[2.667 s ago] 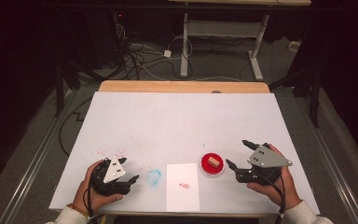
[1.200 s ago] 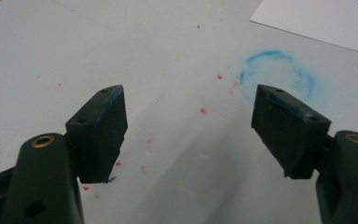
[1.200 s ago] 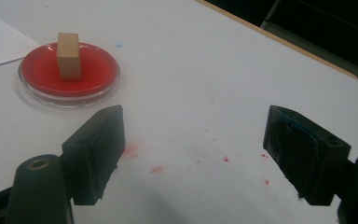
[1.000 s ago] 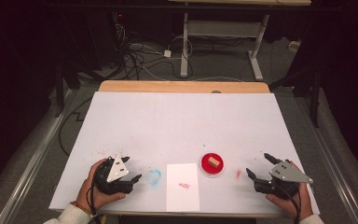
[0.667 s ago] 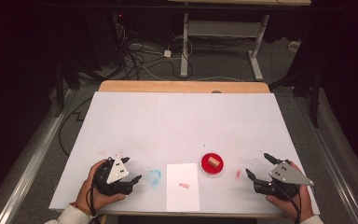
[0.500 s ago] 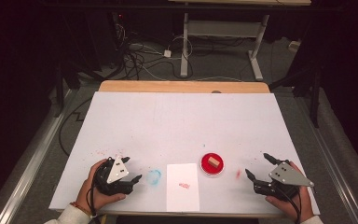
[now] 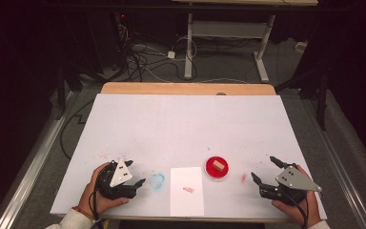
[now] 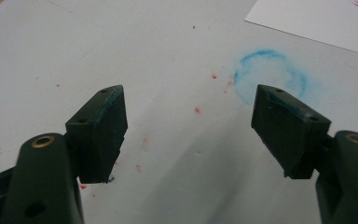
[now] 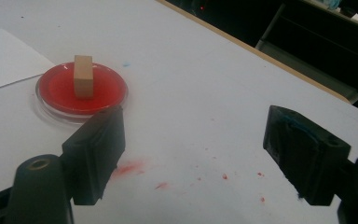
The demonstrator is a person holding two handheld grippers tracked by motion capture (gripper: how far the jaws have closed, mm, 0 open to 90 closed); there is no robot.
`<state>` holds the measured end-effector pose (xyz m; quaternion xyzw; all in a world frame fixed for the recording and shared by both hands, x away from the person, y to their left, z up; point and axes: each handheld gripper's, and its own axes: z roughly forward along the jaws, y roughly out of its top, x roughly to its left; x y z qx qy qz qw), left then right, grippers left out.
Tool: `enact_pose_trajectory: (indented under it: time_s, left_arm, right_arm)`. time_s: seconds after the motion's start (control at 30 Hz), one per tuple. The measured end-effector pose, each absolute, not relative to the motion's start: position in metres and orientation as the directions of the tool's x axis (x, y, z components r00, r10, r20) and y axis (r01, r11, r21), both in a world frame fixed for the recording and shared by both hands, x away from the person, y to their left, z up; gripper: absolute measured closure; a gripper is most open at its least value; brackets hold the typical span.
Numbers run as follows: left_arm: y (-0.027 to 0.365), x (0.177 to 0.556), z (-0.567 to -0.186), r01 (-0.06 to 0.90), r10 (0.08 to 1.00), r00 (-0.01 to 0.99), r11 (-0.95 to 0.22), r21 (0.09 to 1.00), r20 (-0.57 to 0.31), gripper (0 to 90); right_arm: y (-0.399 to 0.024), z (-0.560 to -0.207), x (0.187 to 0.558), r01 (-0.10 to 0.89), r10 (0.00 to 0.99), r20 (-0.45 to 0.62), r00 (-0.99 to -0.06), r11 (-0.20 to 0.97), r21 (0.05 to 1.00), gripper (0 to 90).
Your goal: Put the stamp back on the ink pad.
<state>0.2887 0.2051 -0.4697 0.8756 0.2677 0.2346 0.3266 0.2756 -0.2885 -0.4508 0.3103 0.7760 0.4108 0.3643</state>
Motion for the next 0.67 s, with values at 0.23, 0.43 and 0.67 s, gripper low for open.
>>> enact_pose_trajectory:
  time_s: [0.23,0.43,0.67]
  left_arm:
    - [0.2055,0.2897,-0.4697,0.316,0.622,0.747,-0.643,0.698,0.236,26.0]
    - [0.2055,0.2918,-0.4706,0.323,0.625,0.745,-0.642,0.695,0.232,26.0]
    - [0.2096,0.2923,-0.4712,0.332,0.635,0.739,-0.634,0.699,0.224,26.0]
  right_arm:
    - [-0.2871,-0.4515,0.2756,0.185,0.777,-0.311,-0.547,0.474,0.861,20.8]
    - [-0.2867,-0.4523,0.2775,0.182,0.773,-0.314,-0.551,0.479,0.859,20.8]
    - [-0.2854,-0.4533,0.2818,0.190,0.773,-0.302,-0.558,0.473,0.860,20.9]
